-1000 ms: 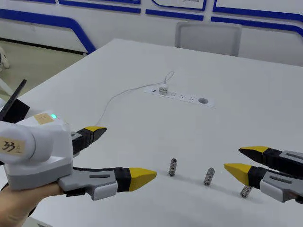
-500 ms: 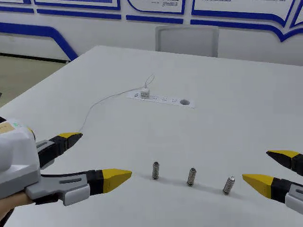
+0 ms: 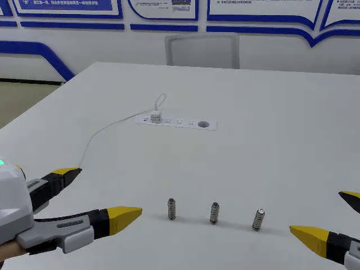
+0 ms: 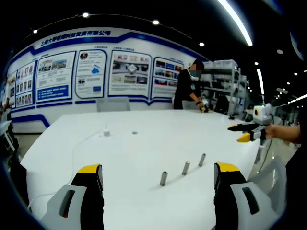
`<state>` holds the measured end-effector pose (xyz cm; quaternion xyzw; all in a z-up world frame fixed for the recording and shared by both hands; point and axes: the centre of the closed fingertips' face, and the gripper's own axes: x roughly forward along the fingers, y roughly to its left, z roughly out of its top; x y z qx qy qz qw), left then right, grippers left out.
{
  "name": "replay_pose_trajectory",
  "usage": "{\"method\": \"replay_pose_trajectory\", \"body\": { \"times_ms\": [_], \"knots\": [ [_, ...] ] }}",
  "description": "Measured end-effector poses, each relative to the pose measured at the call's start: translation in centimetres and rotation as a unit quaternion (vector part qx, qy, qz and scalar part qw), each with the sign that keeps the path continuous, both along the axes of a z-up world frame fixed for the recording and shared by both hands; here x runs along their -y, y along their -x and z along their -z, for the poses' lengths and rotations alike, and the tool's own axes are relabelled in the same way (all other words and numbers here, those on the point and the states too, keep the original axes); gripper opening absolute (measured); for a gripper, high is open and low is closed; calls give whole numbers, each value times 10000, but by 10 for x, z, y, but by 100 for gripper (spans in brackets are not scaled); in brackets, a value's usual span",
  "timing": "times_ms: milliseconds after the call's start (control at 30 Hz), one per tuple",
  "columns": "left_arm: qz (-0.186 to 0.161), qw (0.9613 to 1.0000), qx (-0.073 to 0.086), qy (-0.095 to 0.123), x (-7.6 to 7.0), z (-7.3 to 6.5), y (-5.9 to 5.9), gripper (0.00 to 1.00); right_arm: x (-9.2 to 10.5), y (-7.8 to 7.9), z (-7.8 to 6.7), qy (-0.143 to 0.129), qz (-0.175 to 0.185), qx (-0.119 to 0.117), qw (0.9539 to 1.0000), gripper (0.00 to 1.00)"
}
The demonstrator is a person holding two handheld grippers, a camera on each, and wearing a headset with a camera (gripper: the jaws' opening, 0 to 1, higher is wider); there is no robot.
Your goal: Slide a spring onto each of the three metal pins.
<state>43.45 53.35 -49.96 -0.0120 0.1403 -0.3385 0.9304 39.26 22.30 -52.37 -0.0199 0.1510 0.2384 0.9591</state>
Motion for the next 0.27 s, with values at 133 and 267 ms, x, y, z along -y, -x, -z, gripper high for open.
{"method": "replay_pose_trajectory", "body": {
  "times_ms": [133, 267],
  "knots": [
    [14, 10000, 9, 22, 0, -2, 1, 98, 4, 2, -3, -301, 208, -54, 9993, 78],
    [-42, 10000, -12, 46, -3, -1, 1, 97, 5, 2, -7, -317, 300, -30, 9990, 79]
  ]
}}
